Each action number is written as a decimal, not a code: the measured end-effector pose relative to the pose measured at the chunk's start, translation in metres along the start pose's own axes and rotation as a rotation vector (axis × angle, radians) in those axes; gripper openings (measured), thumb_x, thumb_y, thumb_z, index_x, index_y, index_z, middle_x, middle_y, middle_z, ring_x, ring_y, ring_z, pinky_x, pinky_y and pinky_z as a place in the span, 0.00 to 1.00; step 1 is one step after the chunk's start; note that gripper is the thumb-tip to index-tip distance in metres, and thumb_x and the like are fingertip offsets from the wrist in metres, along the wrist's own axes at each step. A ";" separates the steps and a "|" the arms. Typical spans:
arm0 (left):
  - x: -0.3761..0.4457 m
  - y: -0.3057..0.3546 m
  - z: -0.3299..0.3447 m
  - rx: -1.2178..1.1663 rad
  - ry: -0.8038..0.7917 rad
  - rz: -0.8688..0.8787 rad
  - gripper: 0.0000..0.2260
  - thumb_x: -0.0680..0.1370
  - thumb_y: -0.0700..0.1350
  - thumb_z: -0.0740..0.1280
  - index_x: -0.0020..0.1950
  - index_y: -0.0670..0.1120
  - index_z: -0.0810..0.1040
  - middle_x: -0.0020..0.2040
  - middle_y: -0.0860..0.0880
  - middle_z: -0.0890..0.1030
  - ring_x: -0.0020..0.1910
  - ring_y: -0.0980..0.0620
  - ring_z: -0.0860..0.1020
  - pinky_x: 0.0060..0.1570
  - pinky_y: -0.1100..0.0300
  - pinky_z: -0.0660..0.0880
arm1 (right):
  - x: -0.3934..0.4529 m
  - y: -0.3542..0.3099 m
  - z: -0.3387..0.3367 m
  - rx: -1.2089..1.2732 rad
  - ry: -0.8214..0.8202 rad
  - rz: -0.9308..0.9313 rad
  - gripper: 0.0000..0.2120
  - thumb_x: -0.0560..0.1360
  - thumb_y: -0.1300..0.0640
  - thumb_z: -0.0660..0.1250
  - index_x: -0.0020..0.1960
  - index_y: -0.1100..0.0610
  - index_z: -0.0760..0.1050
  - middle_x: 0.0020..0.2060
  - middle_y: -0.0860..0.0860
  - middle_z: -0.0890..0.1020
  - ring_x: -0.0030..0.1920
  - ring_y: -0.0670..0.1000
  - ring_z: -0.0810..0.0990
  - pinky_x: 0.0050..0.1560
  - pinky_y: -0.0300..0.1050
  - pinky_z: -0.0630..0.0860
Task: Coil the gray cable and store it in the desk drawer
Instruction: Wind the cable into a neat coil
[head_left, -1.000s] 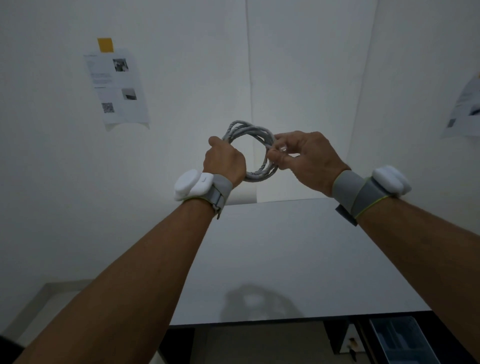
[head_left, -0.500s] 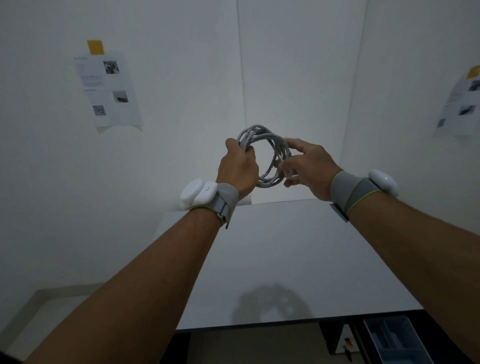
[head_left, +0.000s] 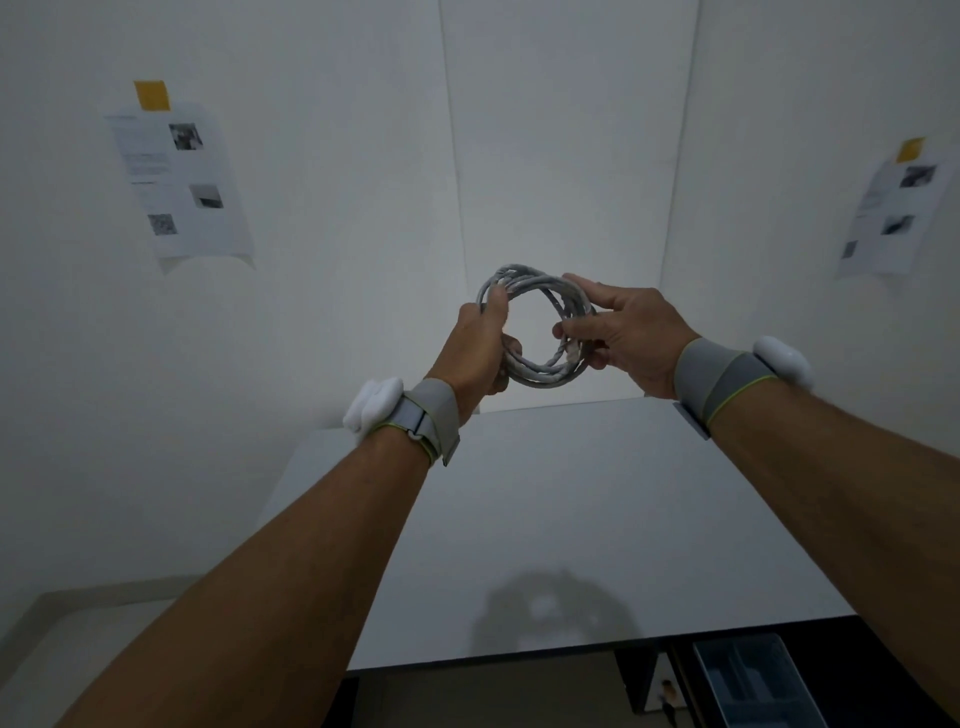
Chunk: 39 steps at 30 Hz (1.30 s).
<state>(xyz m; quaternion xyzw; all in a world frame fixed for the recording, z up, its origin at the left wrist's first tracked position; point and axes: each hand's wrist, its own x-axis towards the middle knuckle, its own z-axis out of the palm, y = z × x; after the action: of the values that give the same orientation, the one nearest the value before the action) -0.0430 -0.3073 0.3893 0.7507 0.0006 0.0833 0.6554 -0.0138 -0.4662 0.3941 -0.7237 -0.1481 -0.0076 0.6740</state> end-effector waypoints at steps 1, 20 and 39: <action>0.001 0.001 0.004 -0.034 -0.015 -0.032 0.19 0.80 0.59 0.52 0.53 0.44 0.67 0.35 0.46 0.74 0.30 0.51 0.70 0.25 0.64 0.65 | 0.001 0.001 -0.005 -0.018 0.004 -0.011 0.26 0.72 0.68 0.67 0.69 0.58 0.70 0.43 0.62 0.80 0.35 0.56 0.72 0.30 0.43 0.67; -0.004 -0.001 0.064 0.369 0.119 0.270 0.09 0.73 0.44 0.71 0.48 0.41 0.84 0.32 0.49 0.79 0.24 0.59 0.72 0.36 0.60 0.73 | -0.018 0.023 -0.092 -0.022 0.074 0.025 0.11 0.79 0.56 0.61 0.58 0.55 0.78 0.41 0.56 0.83 0.36 0.51 0.79 0.35 0.41 0.72; -0.108 0.005 0.119 0.414 0.155 0.271 0.11 0.73 0.45 0.70 0.53 0.41 0.82 0.43 0.42 0.84 0.32 0.51 0.76 0.36 0.61 0.75 | -0.131 0.012 -0.131 -0.057 0.191 0.074 0.09 0.76 0.60 0.63 0.51 0.63 0.79 0.44 0.62 0.80 0.42 0.57 0.78 0.39 0.47 0.79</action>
<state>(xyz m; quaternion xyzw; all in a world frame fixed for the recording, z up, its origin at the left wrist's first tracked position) -0.1351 -0.4367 0.3661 0.8533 -0.0327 0.2259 0.4688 -0.1115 -0.6212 0.3672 -0.7435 -0.0562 -0.0557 0.6640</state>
